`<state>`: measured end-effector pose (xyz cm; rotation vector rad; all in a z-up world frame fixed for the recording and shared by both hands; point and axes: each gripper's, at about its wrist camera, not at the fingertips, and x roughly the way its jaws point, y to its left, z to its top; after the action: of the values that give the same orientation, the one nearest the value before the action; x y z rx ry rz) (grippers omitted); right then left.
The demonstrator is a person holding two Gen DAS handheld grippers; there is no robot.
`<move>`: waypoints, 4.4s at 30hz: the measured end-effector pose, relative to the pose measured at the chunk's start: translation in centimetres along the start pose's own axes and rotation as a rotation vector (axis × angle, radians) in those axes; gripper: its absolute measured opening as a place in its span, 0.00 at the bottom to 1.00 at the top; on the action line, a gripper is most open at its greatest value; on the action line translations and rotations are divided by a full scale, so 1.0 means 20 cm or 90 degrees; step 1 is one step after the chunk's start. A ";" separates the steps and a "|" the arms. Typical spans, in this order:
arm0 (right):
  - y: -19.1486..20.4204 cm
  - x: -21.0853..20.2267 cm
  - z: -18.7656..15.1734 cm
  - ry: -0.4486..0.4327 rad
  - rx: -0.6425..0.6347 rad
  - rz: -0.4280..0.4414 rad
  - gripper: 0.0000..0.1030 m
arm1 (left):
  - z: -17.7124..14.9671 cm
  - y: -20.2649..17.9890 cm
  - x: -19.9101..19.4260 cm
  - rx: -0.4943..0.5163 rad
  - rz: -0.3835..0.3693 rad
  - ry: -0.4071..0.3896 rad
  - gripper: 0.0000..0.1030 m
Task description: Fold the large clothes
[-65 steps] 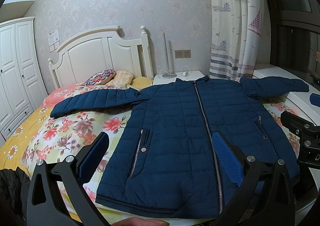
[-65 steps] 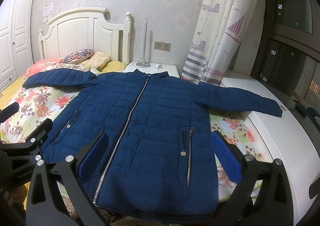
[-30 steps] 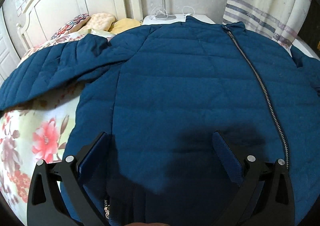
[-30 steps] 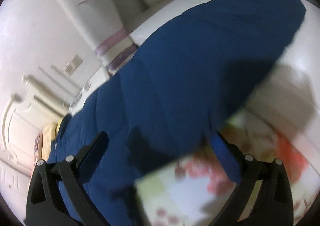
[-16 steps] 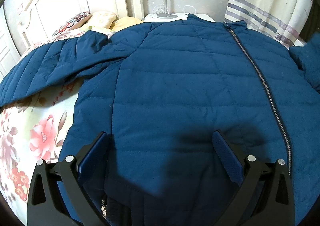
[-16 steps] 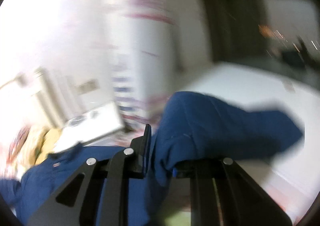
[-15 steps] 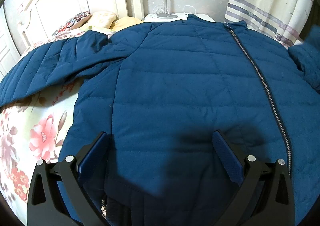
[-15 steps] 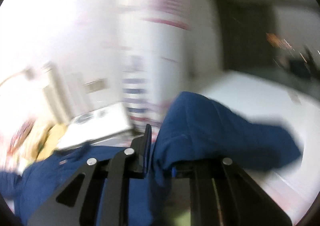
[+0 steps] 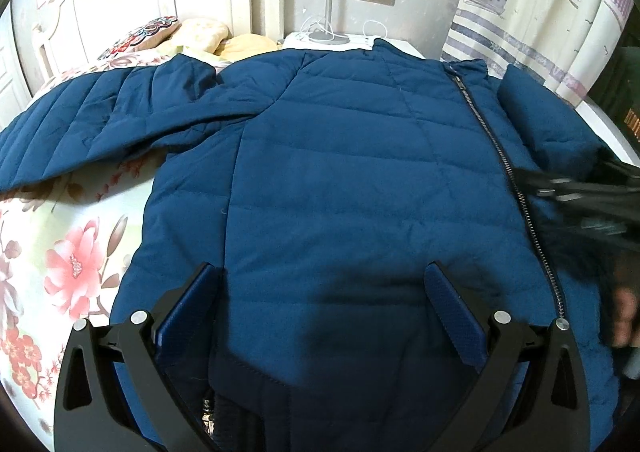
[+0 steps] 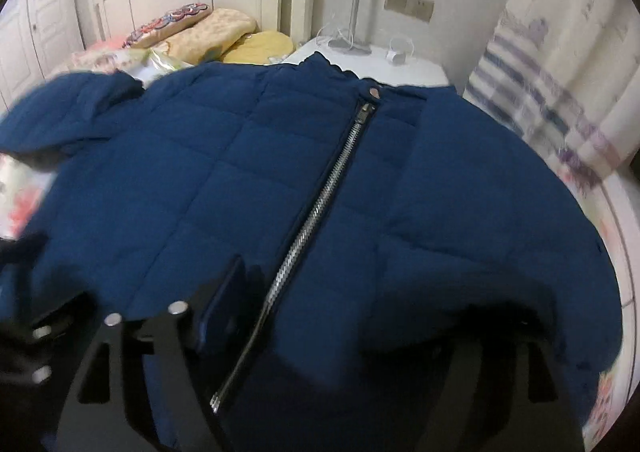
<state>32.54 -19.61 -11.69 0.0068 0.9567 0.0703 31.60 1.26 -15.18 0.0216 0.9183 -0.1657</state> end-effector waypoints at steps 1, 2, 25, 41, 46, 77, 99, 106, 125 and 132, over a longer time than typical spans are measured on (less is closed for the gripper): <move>-0.07 -0.08 -0.02 -0.003 0.036 0.027 0.77 | 0.00 0.00 0.00 0.001 0.001 0.000 0.96; -0.18 -0.16 -0.05 -0.015 0.078 0.067 0.77 | 0.00 0.00 0.00 0.002 0.002 0.000 0.96; -1.23 -0.30 -0.39 -0.156 0.621 0.089 0.25 | 0.00 -0.02 0.02 0.015 0.018 0.004 0.96; -0.11 -0.54 0.24 -0.235 0.069 0.268 0.76 | -0.01 0.06 -0.01 -0.028 -0.042 -0.015 0.96; -0.49 -0.52 -0.01 -0.209 0.192 0.128 0.76 | -0.01 0.08 -0.02 -0.037 -0.055 -0.021 0.96; -0.83 -0.20 -0.48 -0.153 0.350 0.184 0.76 | 0.38 0.02 -0.15 -0.295 -0.122 -0.260 0.25; -0.85 -0.31 -0.51 -0.243 0.344 0.197 0.76 | 0.21 -0.03 -0.20 -0.074 0.058 -0.256 0.81; -0.86 -0.23 -0.47 -0.181 0.351 0.164 0.76 | 0.23 0.05 0.15 -0.071 0.003 -0.066 0.87; -0.52 0.00 0.01 -0.014 0.173 -0.107 0.87 | 0.18 0.04 0.15 -0.041 -0.010 -0.061 0.96; -0.13 0.04 -0.16 -0.013 0.013 -0.121 0.97 | 0.16 0.44 -0.17 -0.274 -0.084 -0.215 0.96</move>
<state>30.51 -22.15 -14.41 -0.0641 0.9332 -0.1142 33.42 10.21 -10.95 -0.4550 0.6021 -0.0867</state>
